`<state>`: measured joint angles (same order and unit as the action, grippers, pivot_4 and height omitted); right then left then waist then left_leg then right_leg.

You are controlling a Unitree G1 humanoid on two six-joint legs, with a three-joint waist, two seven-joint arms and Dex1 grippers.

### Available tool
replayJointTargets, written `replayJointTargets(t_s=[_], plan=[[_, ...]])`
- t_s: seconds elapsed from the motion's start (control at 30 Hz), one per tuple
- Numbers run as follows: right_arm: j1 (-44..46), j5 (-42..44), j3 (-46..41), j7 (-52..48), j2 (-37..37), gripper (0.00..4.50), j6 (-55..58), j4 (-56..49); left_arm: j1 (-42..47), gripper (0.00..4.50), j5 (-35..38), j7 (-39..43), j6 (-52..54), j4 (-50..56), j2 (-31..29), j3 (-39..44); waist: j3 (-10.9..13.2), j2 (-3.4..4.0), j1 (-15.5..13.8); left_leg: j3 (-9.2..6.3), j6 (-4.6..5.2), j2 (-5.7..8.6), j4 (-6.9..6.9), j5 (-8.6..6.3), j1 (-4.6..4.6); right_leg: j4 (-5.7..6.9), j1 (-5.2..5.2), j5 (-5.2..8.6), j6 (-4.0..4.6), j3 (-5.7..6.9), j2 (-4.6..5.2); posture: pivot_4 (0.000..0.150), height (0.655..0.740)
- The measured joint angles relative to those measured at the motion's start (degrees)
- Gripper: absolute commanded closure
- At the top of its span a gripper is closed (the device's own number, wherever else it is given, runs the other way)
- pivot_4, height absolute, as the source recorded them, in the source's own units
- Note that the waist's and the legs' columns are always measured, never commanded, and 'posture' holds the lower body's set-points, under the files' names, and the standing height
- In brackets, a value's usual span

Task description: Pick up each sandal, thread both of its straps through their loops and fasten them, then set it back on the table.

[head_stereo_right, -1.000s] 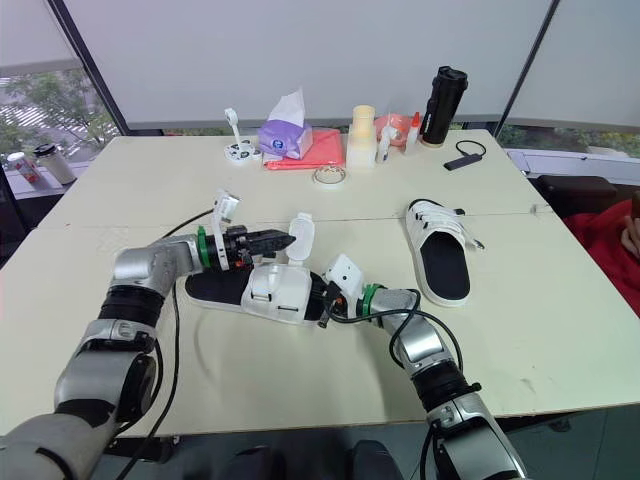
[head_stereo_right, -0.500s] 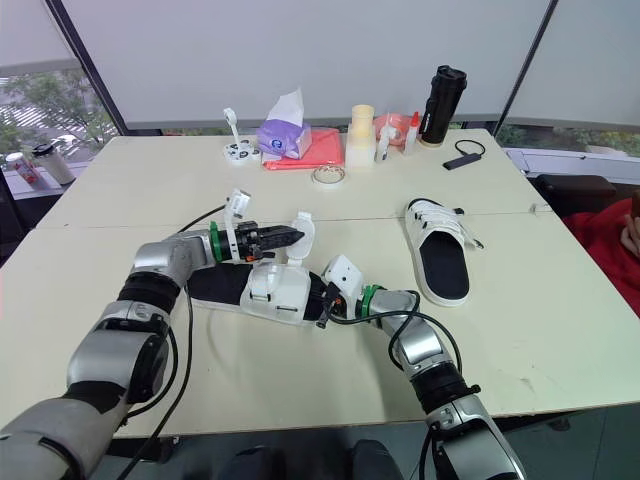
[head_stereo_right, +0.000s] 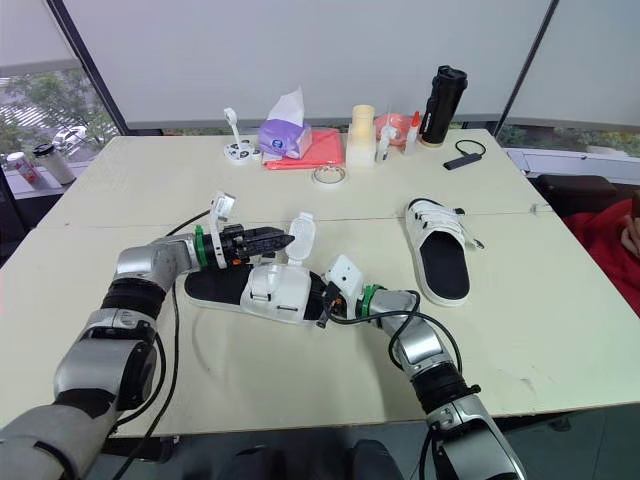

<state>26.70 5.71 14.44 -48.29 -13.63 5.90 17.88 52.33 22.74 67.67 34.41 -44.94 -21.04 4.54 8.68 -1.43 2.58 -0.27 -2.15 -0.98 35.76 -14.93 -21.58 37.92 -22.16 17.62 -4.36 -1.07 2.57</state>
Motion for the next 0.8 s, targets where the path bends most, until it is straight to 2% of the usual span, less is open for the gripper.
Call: replayJointTargets(t_s=[0.2,0.5,0.8], plan=[[-0.62,-0.02,-0.03,0.18,-0.12,4.50,0.01,-0.74,1.79,0.05,-1.33,-1.32,-2.42,-5.20,2.49,-0.49,0.00,-0.01,-0.05,0.00,0.00,0.01,0.02,0.00,-0.09,0.00,-0.08,0.00,0.00,0.01,-0.01,0.150,0.7400],[-0.75,-0.05,-0.03,0.68,-0.13,4.50,0.01,-1.05,9.22,0.05,-1.42,0.25,-3.79,-13.49,7.36,-0.11,0.00,-0.01,-0.03,0.00,0.00,0.03,0.17,0.00,-0.22,0.01,-0.12,0.01,-0.01,0.05,-0.11,0.150,0.7400],[-0.93,-0.19,-0.03,1.11,0.03,4.50,0.02,-1.30,15.93,0.05,-1.01,-8.10,-10.03,-24.78,9.86,7.16,0.01,-0.02,0.00,-0.01,0.00,0.03,0.22,0.00,-0.26,0.06,-0.16,0.02,-0.03,0.11,-0.11,0.150,0.7400]])
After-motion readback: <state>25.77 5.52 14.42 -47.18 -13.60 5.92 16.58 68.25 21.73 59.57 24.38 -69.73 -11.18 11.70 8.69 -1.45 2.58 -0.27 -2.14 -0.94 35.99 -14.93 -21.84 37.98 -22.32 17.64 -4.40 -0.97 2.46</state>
